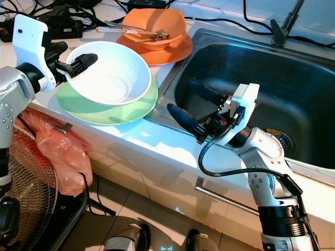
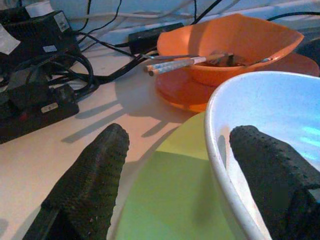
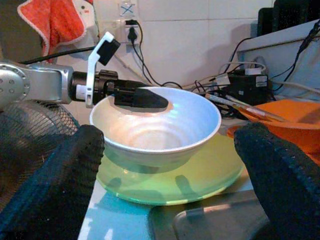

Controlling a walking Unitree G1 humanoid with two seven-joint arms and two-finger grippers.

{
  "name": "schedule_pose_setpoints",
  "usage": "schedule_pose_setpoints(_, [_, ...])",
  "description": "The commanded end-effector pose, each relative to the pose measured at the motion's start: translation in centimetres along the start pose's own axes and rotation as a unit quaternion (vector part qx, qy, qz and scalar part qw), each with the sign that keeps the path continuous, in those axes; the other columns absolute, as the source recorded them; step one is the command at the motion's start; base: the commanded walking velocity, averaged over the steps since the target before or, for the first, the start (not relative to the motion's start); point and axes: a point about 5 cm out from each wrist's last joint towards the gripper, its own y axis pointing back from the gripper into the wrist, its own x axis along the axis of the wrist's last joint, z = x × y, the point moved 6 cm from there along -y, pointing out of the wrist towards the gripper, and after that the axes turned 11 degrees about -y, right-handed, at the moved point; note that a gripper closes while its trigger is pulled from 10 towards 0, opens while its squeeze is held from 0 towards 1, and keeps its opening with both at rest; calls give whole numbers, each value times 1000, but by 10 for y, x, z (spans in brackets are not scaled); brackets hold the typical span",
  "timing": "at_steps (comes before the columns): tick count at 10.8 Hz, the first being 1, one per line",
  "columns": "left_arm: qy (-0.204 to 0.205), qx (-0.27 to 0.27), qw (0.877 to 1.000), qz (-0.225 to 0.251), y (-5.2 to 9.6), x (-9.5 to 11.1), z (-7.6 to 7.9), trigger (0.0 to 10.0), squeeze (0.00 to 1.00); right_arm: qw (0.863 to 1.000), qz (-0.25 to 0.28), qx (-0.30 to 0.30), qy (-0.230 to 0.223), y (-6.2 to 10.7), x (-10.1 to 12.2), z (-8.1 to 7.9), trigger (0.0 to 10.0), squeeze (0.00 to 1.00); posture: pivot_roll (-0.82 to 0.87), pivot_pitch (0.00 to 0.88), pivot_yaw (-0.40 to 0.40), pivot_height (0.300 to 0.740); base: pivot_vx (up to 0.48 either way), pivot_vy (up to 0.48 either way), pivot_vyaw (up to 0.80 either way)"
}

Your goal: Kitchen organization

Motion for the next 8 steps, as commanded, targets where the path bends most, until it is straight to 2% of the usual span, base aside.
schedule_pose_setpoints(1, [-7, 7, 1000, 15, 4, 9, -3, 10000, 0, 1000, 0, 1, 9, 0, 2, -1, 10000, 0, 133, 167, 28, 740, 0, 0, 0])
schedule_pose_setpoints(2, [-5, 5, 1000, 2, 5, 1, -1, 10000, 0, 1000, 0, 1, 8, 0, 1, -1, 10000, 0, 133, 167, 28, 740, 0, 0, 0])
schedule_pose_setpoints(3, [-10, 1, 1000, -16, 5, -10, 3, 10000, 627, 1000, -1, 1, 8, 0, 1, -1, 10000, 0, 133, 171, 25, 740, 0, 0, 0])
schedule_pose_setpoints(4, [-10, 2, 1000, -22, 5, -13, 5, 10000, 1000, 1000, -1, 0, 8, 0, 1, -1, 10000, 0, 133, 171, 25, 740, 0, 0, 0])
schedule_pose_setpoints(5, [-8, 5, 1000, -29, 5, -16, 6, 10000, 1000, 1000, -2, 1, 8, 0, 1, -1, 10000, 0, 132, 173, 23, 740, 0, 0, 0])
schedule_pose_setpoints(6, [-8, 4, 1000, -29, 5, -16, 7, 10000, 0, 1000, -3, 1, 7, 0, 1, -1, 10000, 0, 133, 175, 22, 740, 0, 0, 0])
schedule_pose_setpoints(8, [-7, 7, 999, -32, 7, -15, 5, 10000, 0, 1000, -3, 1, 6, 0, 1, -1, 10000, 0, 133, 175, 22, 740, 0, 0, 0])
